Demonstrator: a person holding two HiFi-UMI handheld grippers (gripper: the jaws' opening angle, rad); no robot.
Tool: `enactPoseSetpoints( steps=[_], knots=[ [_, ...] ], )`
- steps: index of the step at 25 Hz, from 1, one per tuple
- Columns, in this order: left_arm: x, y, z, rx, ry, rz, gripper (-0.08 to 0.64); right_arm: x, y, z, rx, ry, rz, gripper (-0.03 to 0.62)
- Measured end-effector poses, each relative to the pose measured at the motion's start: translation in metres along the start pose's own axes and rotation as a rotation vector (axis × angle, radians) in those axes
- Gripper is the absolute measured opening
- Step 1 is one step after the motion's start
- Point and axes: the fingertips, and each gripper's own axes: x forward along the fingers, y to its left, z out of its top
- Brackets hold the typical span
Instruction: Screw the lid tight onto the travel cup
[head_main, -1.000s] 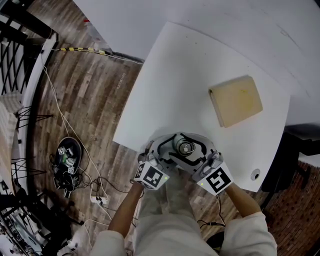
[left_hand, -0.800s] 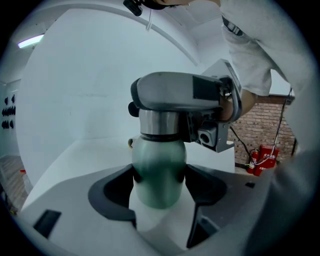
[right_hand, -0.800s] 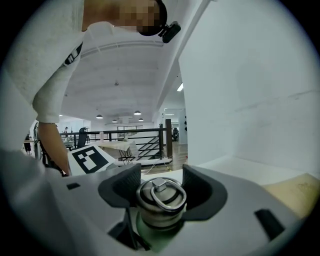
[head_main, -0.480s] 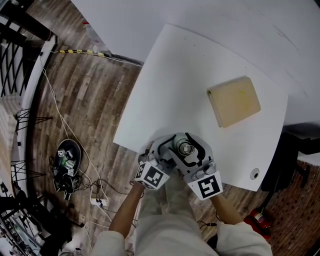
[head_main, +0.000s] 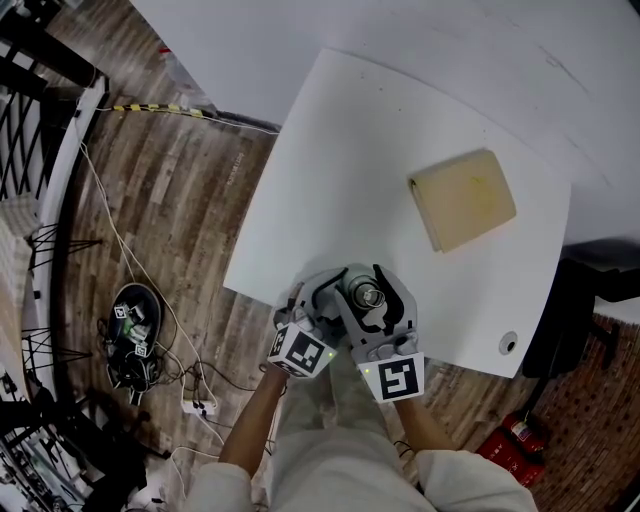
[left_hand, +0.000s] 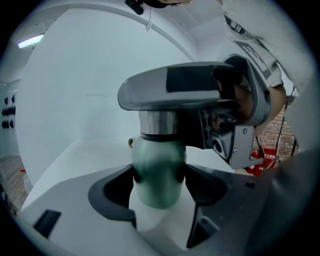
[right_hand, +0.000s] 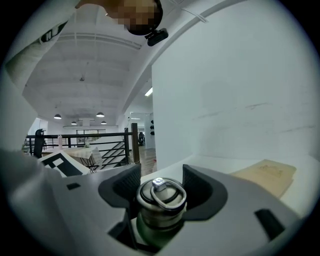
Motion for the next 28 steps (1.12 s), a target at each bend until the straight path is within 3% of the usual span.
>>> enactPoseSetpoints(
  steps=[4,5,6,19,22,28],
  knots=[
    [-0.001,-0.001,0.0,-0.002,-0.001,-0.003,0.324,-0.001,0.003,-0.003,0.041,0.01,0.066,0.262],
    [-0.001,-0.001,0.001,-0.002,0.0,-0.005,0.324,-0.002,0.004,-0.004,0.043,0.014,0.103,0.276],
    [-0.001,-0.001,0.001,-0.002,0.0,-0.006,0.324,-0.003,0.004,-0.004,0.032,0.018,0.145,0.336],
    [0.0,0.002,0.001,-0.008,-0.003,-0.008,0.324,-0.014,0.039,-0.011,-0.3,0.143,0.793,0.32],
    [-0.001,0.0,0.001,-0.007,-0.001,-0.008,0.323,-0.012,0.045,-0.004,-0.352,0.098,0.857,0.283],
    [-0.001,0.0,0.001,-0.005,-0.002,-0.009,0.322,-0.015,0.045,-0.009,-0.357,0.137,0.915,0.25]
  ],
)
